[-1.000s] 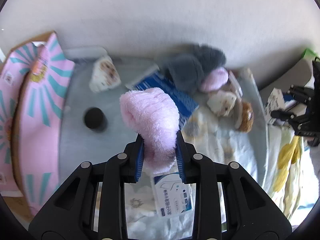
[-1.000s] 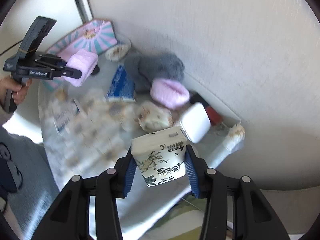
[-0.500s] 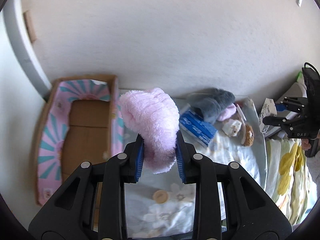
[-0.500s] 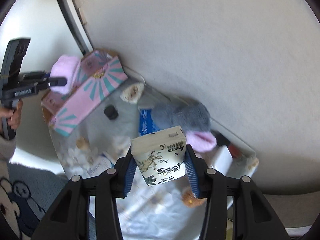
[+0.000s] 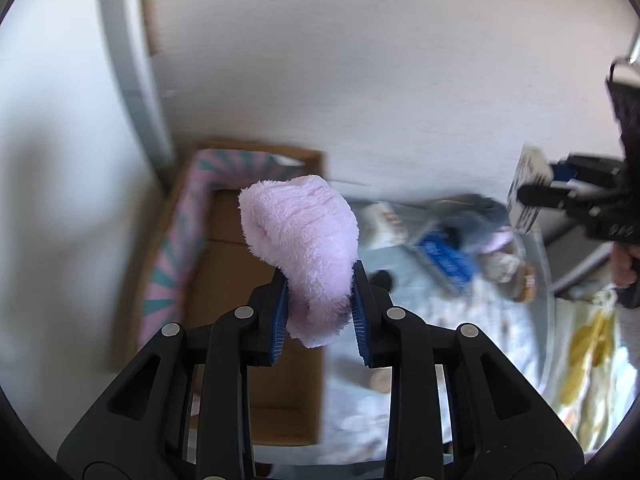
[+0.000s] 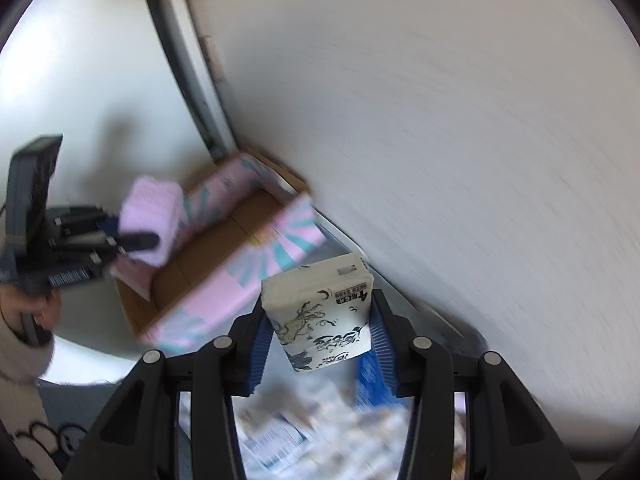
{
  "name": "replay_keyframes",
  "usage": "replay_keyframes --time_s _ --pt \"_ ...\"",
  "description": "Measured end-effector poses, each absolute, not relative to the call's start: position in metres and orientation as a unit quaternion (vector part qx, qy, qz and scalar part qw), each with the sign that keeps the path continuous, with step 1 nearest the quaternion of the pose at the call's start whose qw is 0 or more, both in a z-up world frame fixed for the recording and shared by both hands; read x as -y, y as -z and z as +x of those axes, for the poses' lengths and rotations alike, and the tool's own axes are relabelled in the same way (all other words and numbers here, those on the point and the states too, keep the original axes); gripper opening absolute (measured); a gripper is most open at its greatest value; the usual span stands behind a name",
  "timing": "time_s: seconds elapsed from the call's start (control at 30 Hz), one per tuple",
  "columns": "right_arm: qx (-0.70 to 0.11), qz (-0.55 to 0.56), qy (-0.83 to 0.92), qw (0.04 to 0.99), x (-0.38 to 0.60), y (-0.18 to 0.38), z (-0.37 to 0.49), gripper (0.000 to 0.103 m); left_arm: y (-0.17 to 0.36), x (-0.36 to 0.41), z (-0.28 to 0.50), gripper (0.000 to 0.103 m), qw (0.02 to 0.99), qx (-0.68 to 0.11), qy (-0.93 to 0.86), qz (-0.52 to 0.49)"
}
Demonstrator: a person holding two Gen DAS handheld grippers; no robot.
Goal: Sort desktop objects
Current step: 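Carry the pink sock and tissue pack over the cardboard box with both grippers, then open both grippers to drop the sock and tissue pack into the box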
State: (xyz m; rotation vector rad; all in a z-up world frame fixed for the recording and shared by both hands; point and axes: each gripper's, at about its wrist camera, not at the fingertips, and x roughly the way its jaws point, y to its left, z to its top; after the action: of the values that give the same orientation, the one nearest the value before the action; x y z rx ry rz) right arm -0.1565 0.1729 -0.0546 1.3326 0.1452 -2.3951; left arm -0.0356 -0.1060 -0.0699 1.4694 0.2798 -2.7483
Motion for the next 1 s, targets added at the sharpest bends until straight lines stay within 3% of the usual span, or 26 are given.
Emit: replay_keyframes --time_s 0.53,1.0 --pt "-0.062 0.527 0.805 0.265 -0.018 0.108 -0.255 0.042 0.133 0.16 -0.029 0.025 0.023 -0.085 0.841 0.533" --pt "-0.075 0.596 0.76 0.248 0.014 0.17 -0.284 0.042 0.162 0.166 -0.032 0.025 0.015 -0.088 0.826 0.556"
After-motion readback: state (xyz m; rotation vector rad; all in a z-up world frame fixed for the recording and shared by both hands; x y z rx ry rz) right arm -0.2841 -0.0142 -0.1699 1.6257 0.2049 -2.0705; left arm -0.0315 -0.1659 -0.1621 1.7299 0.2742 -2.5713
